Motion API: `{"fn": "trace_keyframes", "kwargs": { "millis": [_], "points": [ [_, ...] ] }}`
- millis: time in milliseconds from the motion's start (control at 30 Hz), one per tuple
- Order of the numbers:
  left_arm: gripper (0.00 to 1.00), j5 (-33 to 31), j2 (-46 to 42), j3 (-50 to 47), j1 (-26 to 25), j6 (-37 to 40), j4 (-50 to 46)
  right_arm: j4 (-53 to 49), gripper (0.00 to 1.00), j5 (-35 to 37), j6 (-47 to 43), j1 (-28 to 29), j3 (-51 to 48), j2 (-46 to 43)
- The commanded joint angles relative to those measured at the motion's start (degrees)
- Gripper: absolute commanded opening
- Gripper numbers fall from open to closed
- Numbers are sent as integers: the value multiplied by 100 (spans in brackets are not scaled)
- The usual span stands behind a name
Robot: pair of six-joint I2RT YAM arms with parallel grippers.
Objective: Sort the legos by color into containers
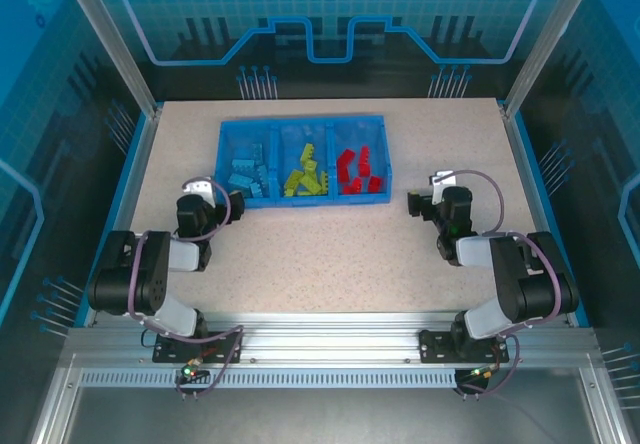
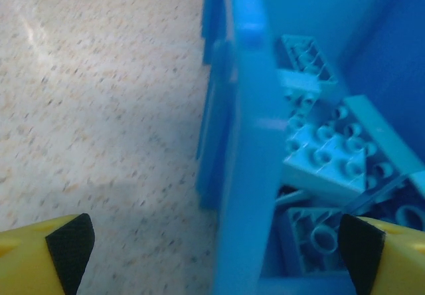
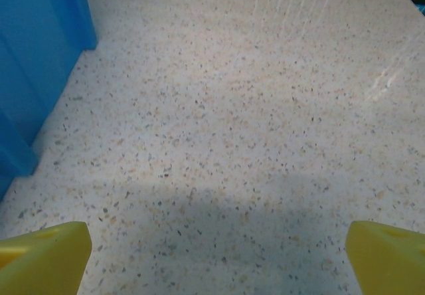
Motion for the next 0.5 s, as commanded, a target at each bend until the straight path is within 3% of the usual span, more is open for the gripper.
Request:
{"fn": "trace_keyframes", "kwargs": {
  "millis": [0, 467],
  "points": [
    [99, 309, -18, 293, -145, 278, 9, 313, 100, -59, 87, -78, 49, -10],
    [99, 224, -16, 312, -208, 332, -36, 280, 100, -201, 45, -93, 78, -8]
  ]
}}
